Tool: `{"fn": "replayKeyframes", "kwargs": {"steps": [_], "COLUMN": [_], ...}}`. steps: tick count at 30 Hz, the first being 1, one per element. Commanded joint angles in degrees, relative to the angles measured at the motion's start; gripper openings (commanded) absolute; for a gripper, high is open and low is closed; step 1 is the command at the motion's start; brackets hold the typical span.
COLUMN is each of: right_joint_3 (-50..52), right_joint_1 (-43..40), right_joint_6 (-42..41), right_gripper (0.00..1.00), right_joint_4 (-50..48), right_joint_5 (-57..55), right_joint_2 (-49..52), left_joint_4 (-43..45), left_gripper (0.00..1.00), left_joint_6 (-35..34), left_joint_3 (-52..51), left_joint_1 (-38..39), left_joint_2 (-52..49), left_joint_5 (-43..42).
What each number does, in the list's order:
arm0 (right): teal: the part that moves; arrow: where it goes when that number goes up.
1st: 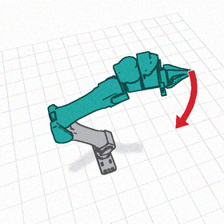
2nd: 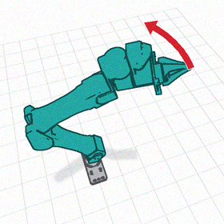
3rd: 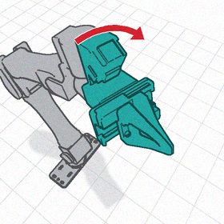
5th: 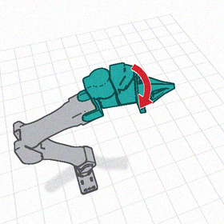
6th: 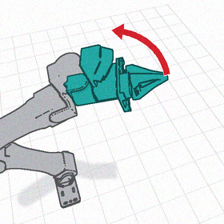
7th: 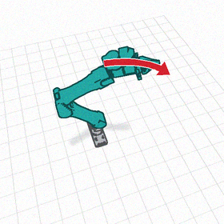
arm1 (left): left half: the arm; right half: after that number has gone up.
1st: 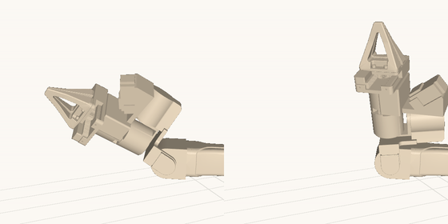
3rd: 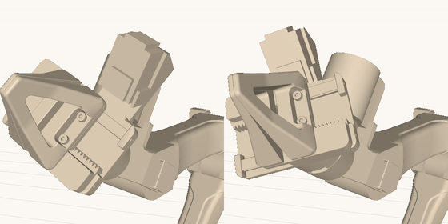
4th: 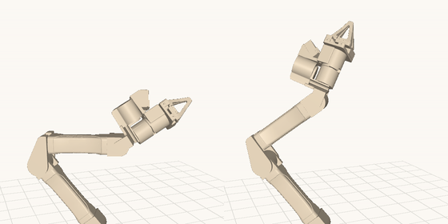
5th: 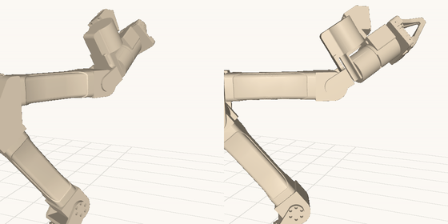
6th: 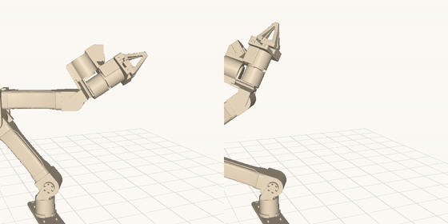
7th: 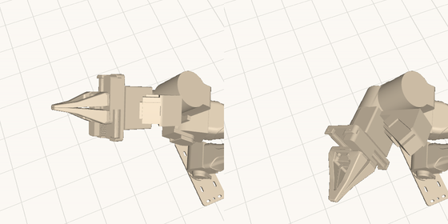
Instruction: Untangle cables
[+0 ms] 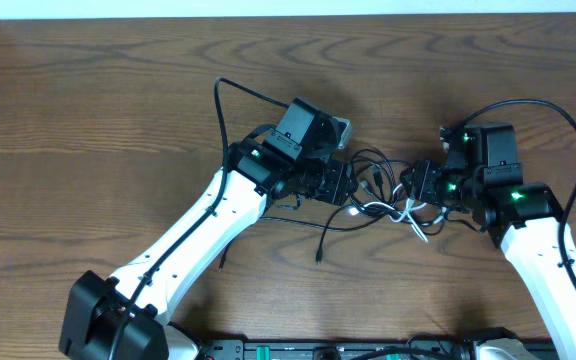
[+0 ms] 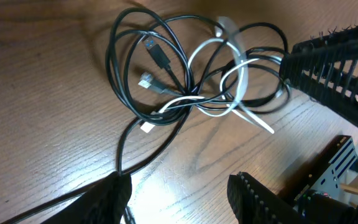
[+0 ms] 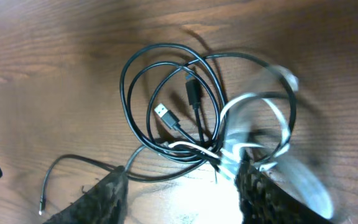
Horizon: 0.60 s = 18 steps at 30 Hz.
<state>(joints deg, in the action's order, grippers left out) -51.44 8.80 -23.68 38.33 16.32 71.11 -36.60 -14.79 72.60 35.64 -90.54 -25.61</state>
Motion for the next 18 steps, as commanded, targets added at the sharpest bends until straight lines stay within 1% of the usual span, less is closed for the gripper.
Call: {"fn": "replayKeyframes", "kwargs": {"steps": [1, 4, 6, 7, 8, 9, 10, 13, 16, 18], "right_joint_3": [-0.8, -0.8, -0.8, -0.8, -0.7, -0.7, -0.6, 0.0, 1.1, 1.2], "right_joint_1": [-0.9, -2.6, -4.9, -5.7, -7.5, -8.3, -9.3, -11.8, -12.9, -12.9], "right_joint_6": [5.7, 4.5, 2.0, 2.1, 2.2, 3.1, 3.9, 4.5, 4.5, 7.3], "right_gripper": [0.56, 0.55, 0.57, 0.59, 0.65, 0.68, 0.69, 0.7, 0.7, 0.68], "right_joint_4": [-0.6, 0.7, 3.3, 4.0, 5.9, 6.6, 7.8, 11.5, 11.3, 10.3], "right_joint_5": [-0.2, -9.1, -15.7, -16.5, -17.3, -17.2, -17.2, -17.3, -17.2, -15.1], "right_joint_2": [-0.2, -0.2, -0.2, -0.2, -0.2, -0.2, 0.0, 1.6, 3.9, 6.9], "left_joint_4": [-0.2, -0.2, -0.3, -0.4, -0.6, -0.7, -0.7, -1.1, -3.3, -6.3], "left_gripper": [0.56, 0.56, 0.56, 0.56, 0.56, 0.56, 0.56, 0.56, 0.56, 0.56], "left_joint_6": [0.1, 0.1, 0.1, 0.1, 0.1, 0.1, 0.1, 0.1, 0.1, 0.1], "left_joint_3": [-0.4, -0.4, -0.4, -0.4, -0.4, -0.4, -0.4, -0.4, -0.5, -0.5], "left_joint_1": [-0.1, -0.1, -0.1, -0.1, -0.1, -0.1, -0.1, -0.1, 0.0, 0.0], "left_joint_2": [0.6, 0.6, 0.6, 0.6, 0.6, 0.6, 0.6, 0.5, 0.0, -0.6], "left_joint_5": [-0.7, -0.7, -0.7, -0.7, -0.7, -0.7, -0.7, -0.3, 5.7, 13.3]}}
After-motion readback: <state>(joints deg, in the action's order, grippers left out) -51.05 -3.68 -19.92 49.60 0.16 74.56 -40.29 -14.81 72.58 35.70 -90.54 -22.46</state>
